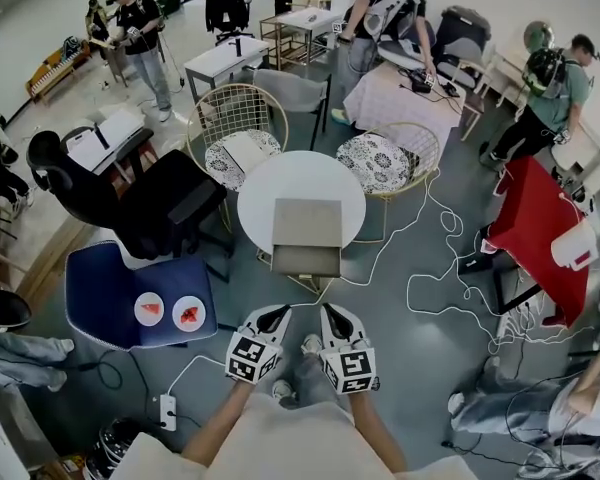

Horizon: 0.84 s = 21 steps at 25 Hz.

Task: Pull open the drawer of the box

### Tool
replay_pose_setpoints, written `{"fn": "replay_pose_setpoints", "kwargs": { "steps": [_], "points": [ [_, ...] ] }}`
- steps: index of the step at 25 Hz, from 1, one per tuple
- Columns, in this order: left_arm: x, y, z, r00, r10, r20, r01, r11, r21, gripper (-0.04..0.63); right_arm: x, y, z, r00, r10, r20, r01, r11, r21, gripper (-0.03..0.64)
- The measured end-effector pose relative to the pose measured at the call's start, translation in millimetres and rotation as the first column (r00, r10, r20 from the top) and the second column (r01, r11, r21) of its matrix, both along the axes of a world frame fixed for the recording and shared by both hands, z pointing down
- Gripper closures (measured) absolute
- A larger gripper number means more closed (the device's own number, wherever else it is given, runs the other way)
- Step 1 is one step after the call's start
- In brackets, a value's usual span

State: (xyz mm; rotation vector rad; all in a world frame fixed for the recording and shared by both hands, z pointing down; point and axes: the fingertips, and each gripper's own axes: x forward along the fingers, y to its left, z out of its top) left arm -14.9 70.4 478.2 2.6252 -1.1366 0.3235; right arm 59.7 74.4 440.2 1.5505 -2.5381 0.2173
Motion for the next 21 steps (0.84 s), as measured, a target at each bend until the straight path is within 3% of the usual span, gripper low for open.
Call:
{"fn": "replay_pose_setpoints", "kwargs": {
  "steps": [21],
  "points": [
    [-4,7,-4,1.000,0.009,-0.021,-0.008,1.000,0.013,0.584,-6,10,6,1.000,0.009,-0.002,-0.009,1.000,-0.016,0.601]
  ]
}}
